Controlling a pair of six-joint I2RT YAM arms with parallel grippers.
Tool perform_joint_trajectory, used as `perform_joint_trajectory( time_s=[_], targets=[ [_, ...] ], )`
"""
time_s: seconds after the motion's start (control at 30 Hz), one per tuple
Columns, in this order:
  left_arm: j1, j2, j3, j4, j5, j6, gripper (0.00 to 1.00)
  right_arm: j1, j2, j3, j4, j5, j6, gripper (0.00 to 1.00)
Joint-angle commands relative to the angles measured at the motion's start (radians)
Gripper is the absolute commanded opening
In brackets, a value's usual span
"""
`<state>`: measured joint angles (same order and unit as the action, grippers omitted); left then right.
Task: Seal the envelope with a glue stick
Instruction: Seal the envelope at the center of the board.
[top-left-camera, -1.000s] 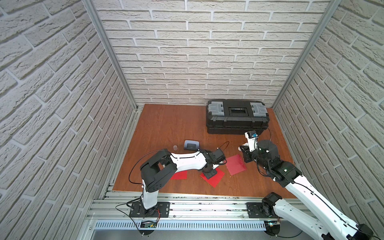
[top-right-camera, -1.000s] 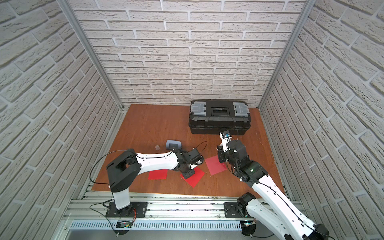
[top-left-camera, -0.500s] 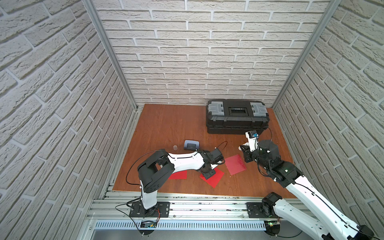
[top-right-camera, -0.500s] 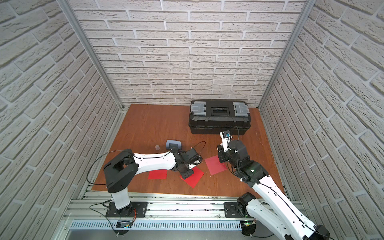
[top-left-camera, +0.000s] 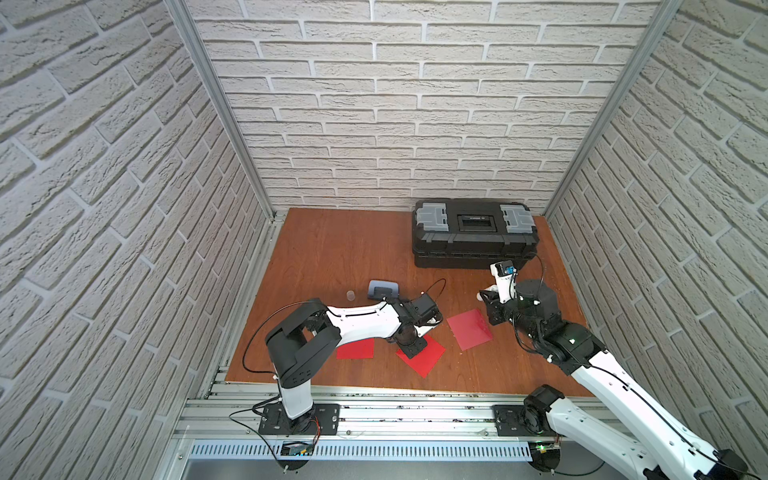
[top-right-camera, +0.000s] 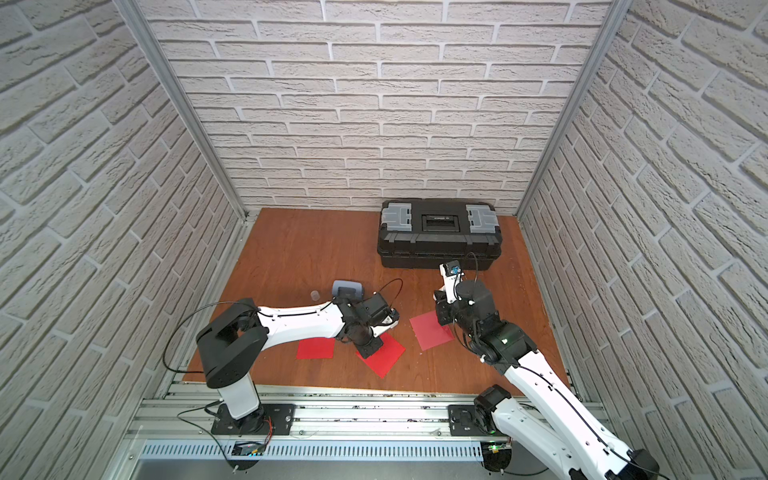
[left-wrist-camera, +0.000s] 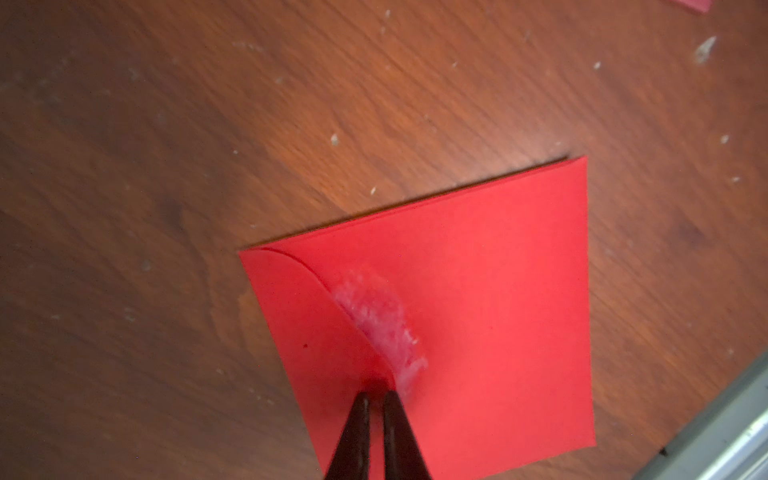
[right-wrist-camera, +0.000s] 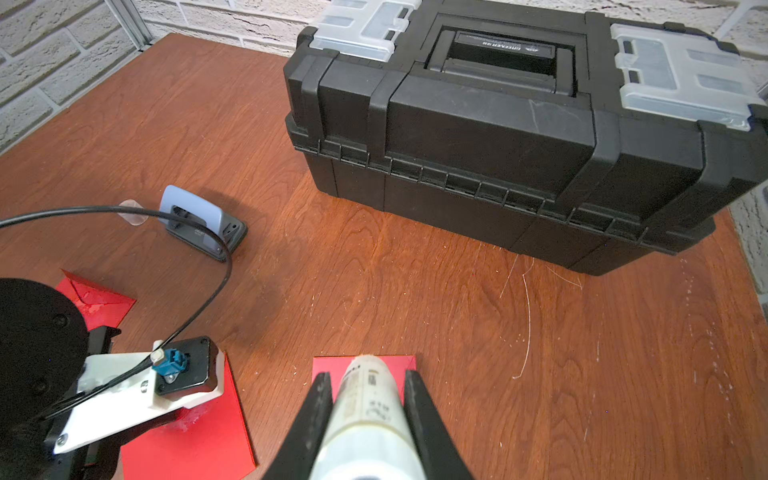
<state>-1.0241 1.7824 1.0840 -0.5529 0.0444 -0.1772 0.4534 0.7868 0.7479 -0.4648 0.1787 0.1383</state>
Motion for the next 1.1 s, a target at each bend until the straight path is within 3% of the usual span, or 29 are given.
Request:
perform_joint_trajectory(
  time_s=[0.0,0.27,0.67,1.07],
  targets=[
    [-0.034,0.056,-0.007,-0.051,-0.038,0.009,0.11,-0.007,-0.003,0.025,0.017,0.001,-0.004,0.03],
    [-0.047,0.17,0.019,-0.098,0.002,0.008,0.07,-0.007,-0.003,0.031,0.009,0.001,-0.01,0.03],
    [0.021,-0.064,-0.058,0.037,0.067,-0.032,0.12,-0.008,-0.003,0.038,0.005,0.001,-0.009,0.03],
    [0.033,-0.08,-0.093,0.042,0.053,-0.046,0.11,-0.009,0.012,0.041,0.013,-0.008,-0.007,0.03]
  ],
)
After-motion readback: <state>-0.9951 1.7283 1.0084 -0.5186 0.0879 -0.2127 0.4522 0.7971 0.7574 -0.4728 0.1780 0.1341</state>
